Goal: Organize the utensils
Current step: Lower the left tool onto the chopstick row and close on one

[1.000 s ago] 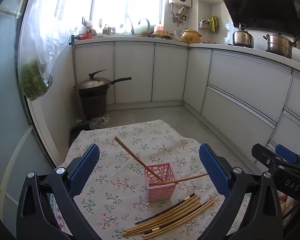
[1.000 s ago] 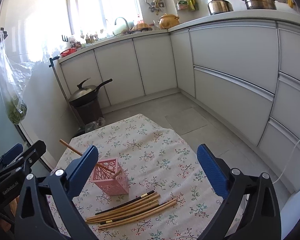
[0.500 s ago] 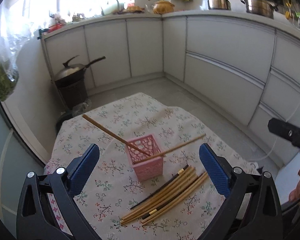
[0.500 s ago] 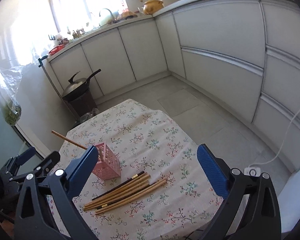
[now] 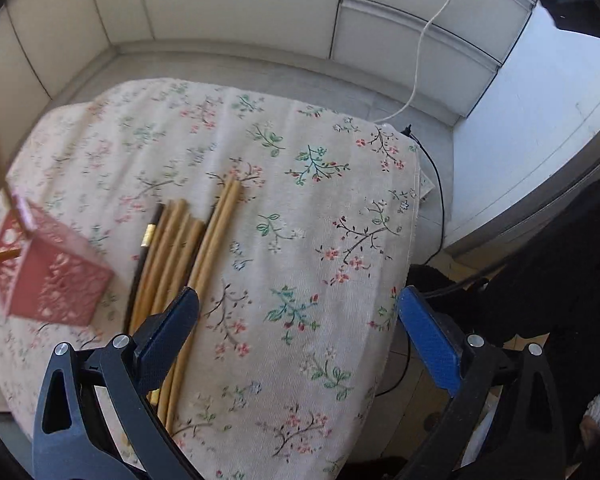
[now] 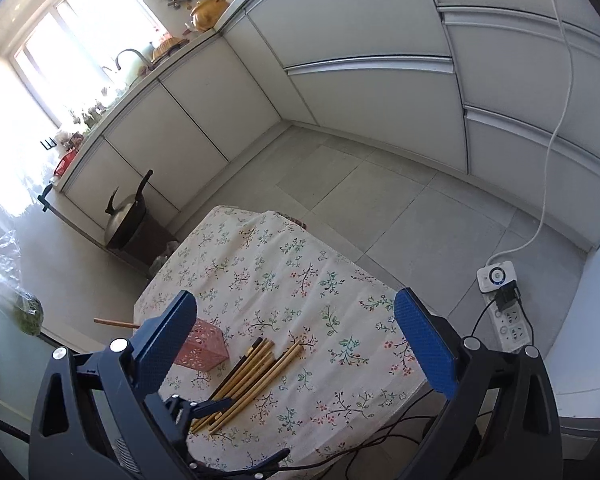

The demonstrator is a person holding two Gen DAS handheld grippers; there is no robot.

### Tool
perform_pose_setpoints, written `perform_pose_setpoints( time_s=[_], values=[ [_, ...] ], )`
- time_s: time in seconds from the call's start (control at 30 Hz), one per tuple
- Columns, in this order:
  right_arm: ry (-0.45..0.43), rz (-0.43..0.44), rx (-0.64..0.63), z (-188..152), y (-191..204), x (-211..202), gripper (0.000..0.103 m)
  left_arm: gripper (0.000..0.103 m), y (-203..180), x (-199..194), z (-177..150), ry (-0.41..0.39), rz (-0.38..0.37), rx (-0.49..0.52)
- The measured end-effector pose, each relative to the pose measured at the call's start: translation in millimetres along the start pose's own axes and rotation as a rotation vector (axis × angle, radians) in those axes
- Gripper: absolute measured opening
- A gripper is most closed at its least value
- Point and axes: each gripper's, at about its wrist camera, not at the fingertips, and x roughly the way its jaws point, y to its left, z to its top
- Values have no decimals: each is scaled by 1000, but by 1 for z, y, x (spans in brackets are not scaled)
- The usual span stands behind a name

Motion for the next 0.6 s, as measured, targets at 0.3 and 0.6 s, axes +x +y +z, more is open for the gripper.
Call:
perform_pose_setpoints(
  time_s=[0.3, 0.6],
  values=[
    [31, 75, 53, 15, -25, -14, 96, 96, 35, 33, 35, 6, -164, -143],
    [111, 78, 140, 22, -54, 1, 96, 96, 28, 63, 56, 53, -119, -111]
  ],
)
